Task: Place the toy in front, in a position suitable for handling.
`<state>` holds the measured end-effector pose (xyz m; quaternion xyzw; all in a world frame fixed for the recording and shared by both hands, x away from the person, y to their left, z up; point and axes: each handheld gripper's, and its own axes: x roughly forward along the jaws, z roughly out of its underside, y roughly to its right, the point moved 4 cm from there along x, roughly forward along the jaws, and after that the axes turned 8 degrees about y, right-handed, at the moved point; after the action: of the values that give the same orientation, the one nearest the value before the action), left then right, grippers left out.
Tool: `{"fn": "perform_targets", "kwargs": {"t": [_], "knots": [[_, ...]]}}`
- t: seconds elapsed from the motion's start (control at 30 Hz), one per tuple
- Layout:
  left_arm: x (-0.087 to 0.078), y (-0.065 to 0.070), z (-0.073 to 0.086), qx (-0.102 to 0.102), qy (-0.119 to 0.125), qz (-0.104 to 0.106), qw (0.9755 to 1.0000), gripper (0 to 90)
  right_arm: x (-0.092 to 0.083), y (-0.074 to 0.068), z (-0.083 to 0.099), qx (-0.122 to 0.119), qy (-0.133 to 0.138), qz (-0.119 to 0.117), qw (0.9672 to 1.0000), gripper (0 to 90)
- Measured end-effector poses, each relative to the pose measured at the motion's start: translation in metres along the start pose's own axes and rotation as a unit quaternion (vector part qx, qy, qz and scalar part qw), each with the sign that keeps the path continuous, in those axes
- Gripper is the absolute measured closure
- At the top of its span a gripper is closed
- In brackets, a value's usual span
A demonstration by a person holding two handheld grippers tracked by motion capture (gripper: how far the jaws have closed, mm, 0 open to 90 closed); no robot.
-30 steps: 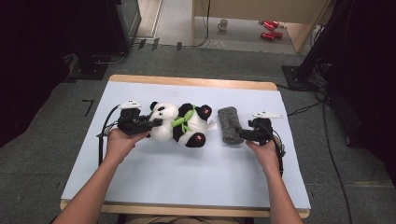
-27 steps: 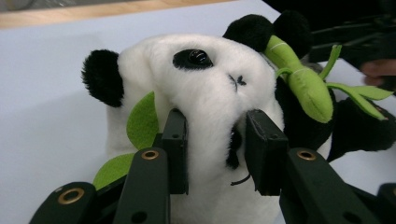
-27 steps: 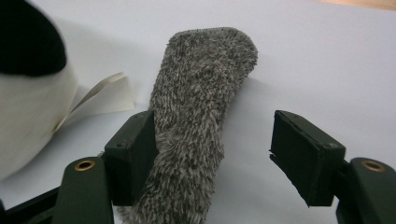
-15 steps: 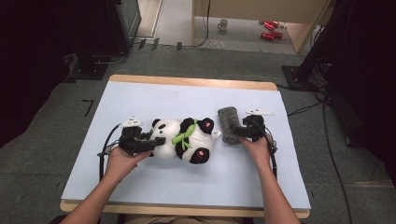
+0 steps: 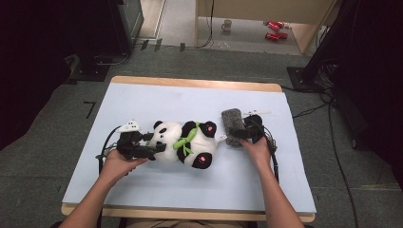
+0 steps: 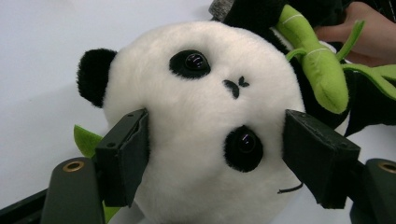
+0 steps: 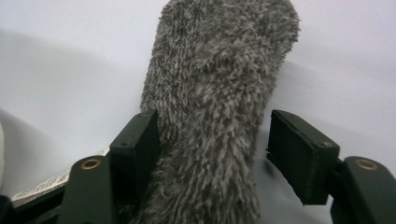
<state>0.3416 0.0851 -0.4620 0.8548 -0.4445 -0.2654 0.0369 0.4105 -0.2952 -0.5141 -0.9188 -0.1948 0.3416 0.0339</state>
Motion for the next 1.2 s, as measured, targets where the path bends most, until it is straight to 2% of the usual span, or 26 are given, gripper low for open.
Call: {"fn": "perform_targets", "kwargs": {"t": [0.07,0.1,0.13,0.23,0.27,0.33,0.4,0.43,0.5,0.53,0.57,0.63,0.7,0.77,0.97,1.07,1.2], "knots": [[-0.002,0.0,0.001,0.004,0.0,0.002,1.0,25.5,0.001,-0.001,0.0,0.001,-0.002,-0.005,1.0,38.7],[-0.004,0.0,0.001,0.014,0.001,0.003,0.9999,25.9,0.001,-0.001,0.0,0.003,-0.002,-0.013,0.9999,46.4],[-0.004,0.0,0.001,0.014,0.001,0.003,0.9999,26.2,0.001,-0.001,0.0,0.003,-0.002,-0.013,0.9999,46.4],[-0.007,-0.001,0.003,0.015,-0.001,0.008,0.9999,26.6,0.0,-0.002,-0.001,0.018,-0.009,-0.021,0.9996,58.8],[-0.007,-0.001,0.003,0.019,-0.002,0.008,0.9998,26.6,0.0,-0.002,-0.001,0.018,-0.009,-0.021,0.9996,58.8],[-0.009,-0.001,0.004,0.03,-0.006,0.007,0.9995,26.6,-0.001,-0.002,-0.002,0.019,-0.01,-0.021,0.9996,65.5],[-0.011,-0.001,0.004,0.031,-0.004,0.007,0.9995,26.7,-0.004,-0.001,-0.005,0.024,-0.011,-0.019,0.9995,71.6],[-0.014,-0.002,0.003,0.032,0.0,0.004,0.9995,29.3,-0.007,-0.001,-0.011,0.029,-0.027,-0.01,0.9992,73.8],[-0.016,-0.003,0.003,0.032,0.002,0.0,0.9995,29.8,-0.01,-0.001,-0.013,0.028,-0.025,-0.009,0.9993,74.4],[-0.016,-0.004,0.005,0.033,-0.002,-0.001,0.9994,30.6,-0.017,-0.002,-0.018,0.027,-0.007,-0.013,0.9995,74.7],[-0.016,-0.004,0.005,0.033,-0.002,-0.001,0.9994,31.0,-0.017,-0.002,-0.018,0.027,-0.007,-0.013,0.9995,74.7],[-0.013,-0.004,0.008,0.037,-0.015,-0.001,0.9992,32.1,-0.027,-0.003,-0.025,0.041,0.015,-0.021,0.9988,74.7],[-0.007,-0.002,0.011,0.041,-0.023,0.001,0.9989,32.0,-0.03,-0.003,-0.027,0.045,0.014,-0.024,0.9986,74.7],[-0.004,0.001,0.012,0.045,-0.016,-0.002,0.9989,31.9,-0.035,-0.006,-0.032,0.041,0.013,-0.025,0.9988,74.7],[-0.001,0.001,0.014,0.043,0.008,0.005,0.999,36.6,-0.06,-0.023,-0.054,0.022,0.045,-0.041,0.9979,74.8],[0.003,0.003,0.013,0.037,0.013,0.006,0.9992,37.6,-0.072,-0.032,-0.066,0.011,0.065,-0.054,0.9964,74.7],[0.009,0.005,0.012,0.035,0.016,0.012,0.9992,37.9,-0.079,-0.049,-0.082,0.002,0.067,-0.076,0.9949,74.7]]}}
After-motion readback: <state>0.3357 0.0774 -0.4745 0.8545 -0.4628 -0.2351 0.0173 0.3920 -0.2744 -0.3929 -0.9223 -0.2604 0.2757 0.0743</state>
